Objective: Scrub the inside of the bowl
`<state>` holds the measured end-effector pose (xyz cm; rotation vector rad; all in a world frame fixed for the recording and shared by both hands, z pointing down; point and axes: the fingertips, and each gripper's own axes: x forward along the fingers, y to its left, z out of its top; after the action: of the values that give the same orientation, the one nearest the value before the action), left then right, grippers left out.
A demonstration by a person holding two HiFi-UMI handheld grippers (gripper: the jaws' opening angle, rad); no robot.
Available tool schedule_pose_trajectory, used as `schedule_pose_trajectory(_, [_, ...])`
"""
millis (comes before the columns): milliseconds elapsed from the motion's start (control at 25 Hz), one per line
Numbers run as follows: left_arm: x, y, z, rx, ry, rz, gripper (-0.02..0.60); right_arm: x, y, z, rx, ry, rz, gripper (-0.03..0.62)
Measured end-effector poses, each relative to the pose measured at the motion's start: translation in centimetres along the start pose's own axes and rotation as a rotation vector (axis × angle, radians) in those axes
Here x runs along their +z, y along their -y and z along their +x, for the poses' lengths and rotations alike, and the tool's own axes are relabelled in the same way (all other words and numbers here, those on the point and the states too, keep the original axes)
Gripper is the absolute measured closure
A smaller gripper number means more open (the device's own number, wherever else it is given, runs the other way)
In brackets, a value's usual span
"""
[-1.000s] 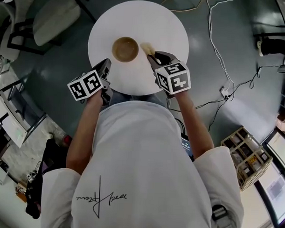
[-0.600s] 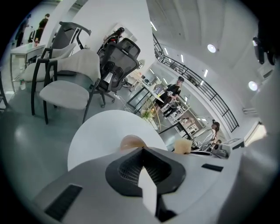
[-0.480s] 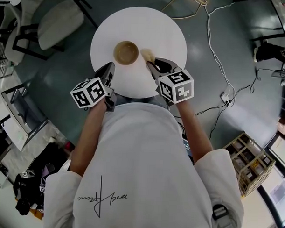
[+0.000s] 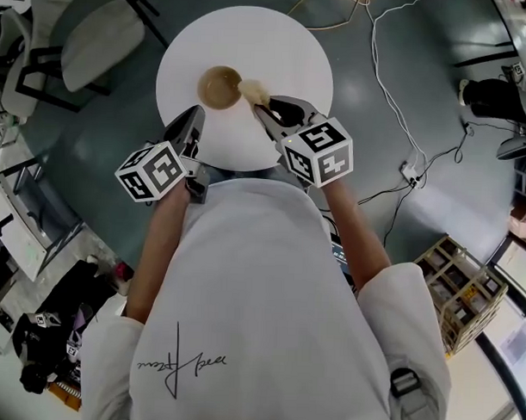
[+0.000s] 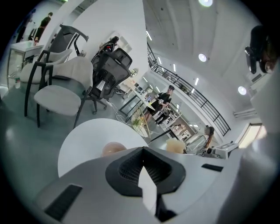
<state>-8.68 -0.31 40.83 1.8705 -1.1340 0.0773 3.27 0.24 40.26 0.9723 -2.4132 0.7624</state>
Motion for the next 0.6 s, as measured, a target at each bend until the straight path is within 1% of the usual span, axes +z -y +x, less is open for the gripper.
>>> schedule_pose_trajectory(40, [0.4,0.5,-0.2,-0.008,0.015,0.003,0.575,0.2,-0.1,-0.3,0.006,0.006,-0.004,0.510])
schedule_pose_trajectory(120, [0.9,1.7,-0.5,-0.026,0.029,0.040,0.575,0.6,-0.5,-1.0,0.025,0.022,0.000,0.511])
schedule_pose_trajectory(200, [1.1,2.8,-0.9,-0.050,0.012,0.090,0.576,1.3,-1.3,-1.5,0.057,0.045,-0.004,0.511])
schedule_pose_trajectory(280, [1.2,3.6,-1.1,-0.079,-0.002,0.119,0.577,2.1,-2.2,-1.6,0.096,0.067,-0.038,0.511])
schedule_pose_trajectory(400, [1.5,4.6,-1.3,-0.112,0.000,0.148,0.577,3.0,-3.3,-1.8,0.136,0.085,-0.093,0.511])
schedule_pose_trajectory(440, [1.6,4.8,-1.4,-0.120,-0.008,0.153,0.577,3.2,-3.6,-1.9,0.143,0.090,-0.106,0.511])
schedule_pose_trajectory(520, [1.5,5.2,-2.0,-0.137,-0.030,0.134,0.578,3.3,-4.5,-2.1,0.162,0.101,-0.119,0.513])
schedule_pose_trajectory(600, [1.7,5.8,-2.4,-0.145,-0.031,0.131,0.578,3.4,-5.0,-2.4,0.185,0.114,-0.122,0.513])
